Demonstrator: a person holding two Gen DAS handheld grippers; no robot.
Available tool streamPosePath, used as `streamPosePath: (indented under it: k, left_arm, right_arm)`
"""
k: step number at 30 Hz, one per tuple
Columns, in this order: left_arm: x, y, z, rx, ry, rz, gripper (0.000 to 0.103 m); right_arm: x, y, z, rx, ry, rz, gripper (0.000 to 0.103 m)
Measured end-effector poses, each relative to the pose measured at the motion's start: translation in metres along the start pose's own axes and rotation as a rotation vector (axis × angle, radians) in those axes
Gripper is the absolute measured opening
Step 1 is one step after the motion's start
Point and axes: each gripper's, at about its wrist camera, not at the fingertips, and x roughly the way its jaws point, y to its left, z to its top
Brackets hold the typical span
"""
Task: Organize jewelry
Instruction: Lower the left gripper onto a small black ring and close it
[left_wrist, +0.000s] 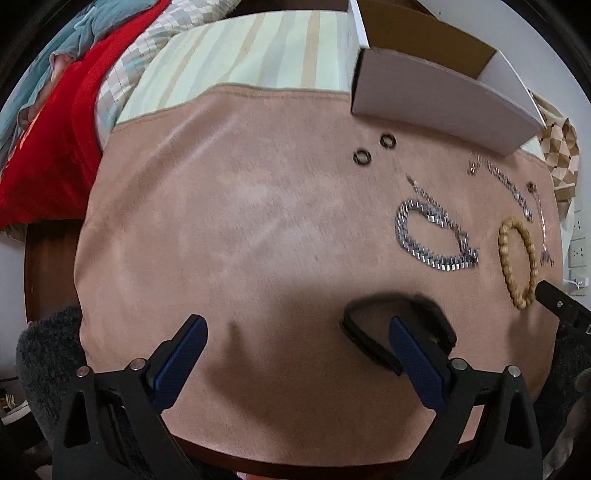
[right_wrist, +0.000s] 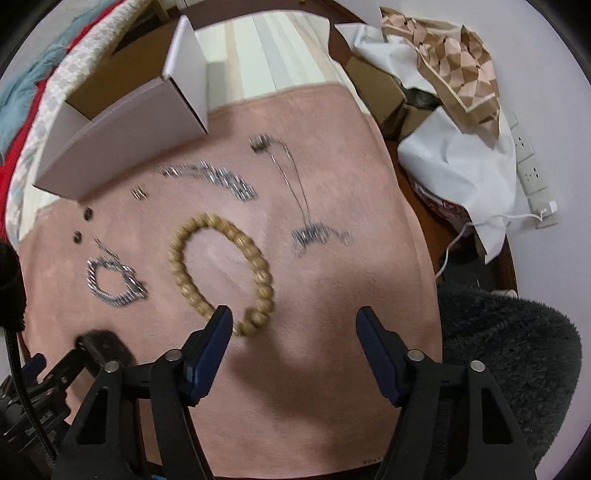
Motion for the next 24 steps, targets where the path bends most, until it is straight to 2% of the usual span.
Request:
streamPosePath:
  k: [3,4,10,13,20,24]
  left_arm:
    - [-0.003,0.006,0.016,-0.005,-0.039,0.001,0.100]
    - [-0.004,0.008,0.023,-0.006,-0.055,0.002,0.100]
    - [0.006,0.016,0.061,-0.006,-0.101,0.005,0.100]
    - [0.009,0.016,0.079,-0.007,-0.103,0.012,0.100]
    - [0.018,0.022,0.092,-0.004,-0.089,0.021,0.100]
    - [0.023,0.023,0.090,-0.002,-0.080,0.020,0.100]
  right_arm:
    - [-0.003,0.008,0.016,-0.002,-0.020,0.049,0.047]
    - [-0.004,0.013,0.024,-0.007,-0.035,0.071,0.044]
    - [0.005,0.049,0.048,-0.076,-0.075,0.198,0.044]
    - [0.014,0.074,0.052,-0.120,-0.074,0.220,0.044]
    - [0.031,0.101,0.062,-0.201,-0.097,0.191,0.042]
    - [0.033,0.112,0.061,-0.259,-0.115,0.137,0.028]
